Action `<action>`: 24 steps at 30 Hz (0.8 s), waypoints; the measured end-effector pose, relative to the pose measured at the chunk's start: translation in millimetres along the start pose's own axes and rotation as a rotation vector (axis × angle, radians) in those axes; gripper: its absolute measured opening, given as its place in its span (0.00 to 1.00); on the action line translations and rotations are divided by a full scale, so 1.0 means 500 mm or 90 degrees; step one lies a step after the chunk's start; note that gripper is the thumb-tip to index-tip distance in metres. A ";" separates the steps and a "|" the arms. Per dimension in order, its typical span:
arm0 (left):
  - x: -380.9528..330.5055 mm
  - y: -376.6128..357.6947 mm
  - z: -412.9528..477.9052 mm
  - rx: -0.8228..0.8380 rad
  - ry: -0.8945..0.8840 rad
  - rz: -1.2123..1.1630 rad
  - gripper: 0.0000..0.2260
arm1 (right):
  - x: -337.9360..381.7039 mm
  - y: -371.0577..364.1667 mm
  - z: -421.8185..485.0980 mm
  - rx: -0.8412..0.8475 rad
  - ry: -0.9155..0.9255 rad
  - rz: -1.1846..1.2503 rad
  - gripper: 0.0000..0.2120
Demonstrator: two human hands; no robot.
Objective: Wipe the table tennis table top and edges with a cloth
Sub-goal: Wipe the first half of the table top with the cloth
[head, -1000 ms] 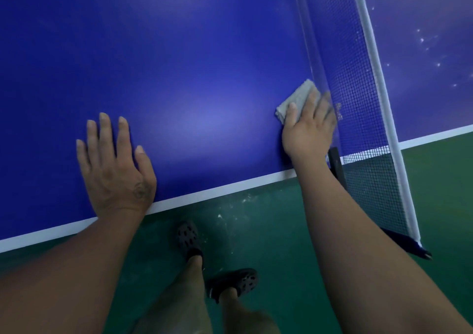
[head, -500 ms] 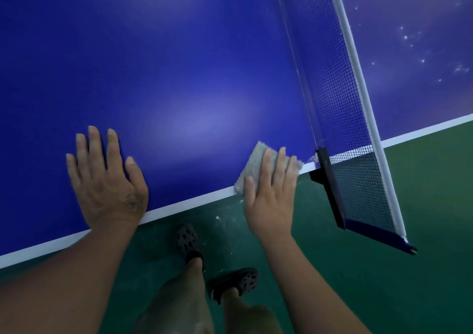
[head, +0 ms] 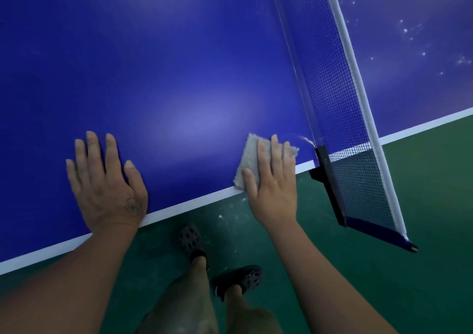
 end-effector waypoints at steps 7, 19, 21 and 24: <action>-0.001 -0.003 -0.002 -0.005 -0.004 -0.010 0.27 | -0.104 0.033 0.001 -0.006 -0.095 -0.027 0.33; -0.001 0.001 -0.004 -0.019 -0.003 -0.013 0.27 | -0.018 0.040 0.193 -0.021 -0.051 0.015 0.32; -0.002 0.000 -0.003 -0.020 -0.002 -0.015 0.27 | -0.041 0.038 0.157 -0.029 -0.099 0.026 0.32; 0.000 0.000 -0.001 -0.027 -0.002 -0.021 0.27 | -0.060 0.034 0.056 -0.047 -0.117 0.001 0.32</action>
Point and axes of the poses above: each hand's wrist, its own z-axis towards the middle knuckle, its own y-axis out of the back of the hand, x = y × z, the point moved 8 cm from there along z, towards the middle knuckle, and after that the axes turned 4 degrees about z, right-handed, at the moved point
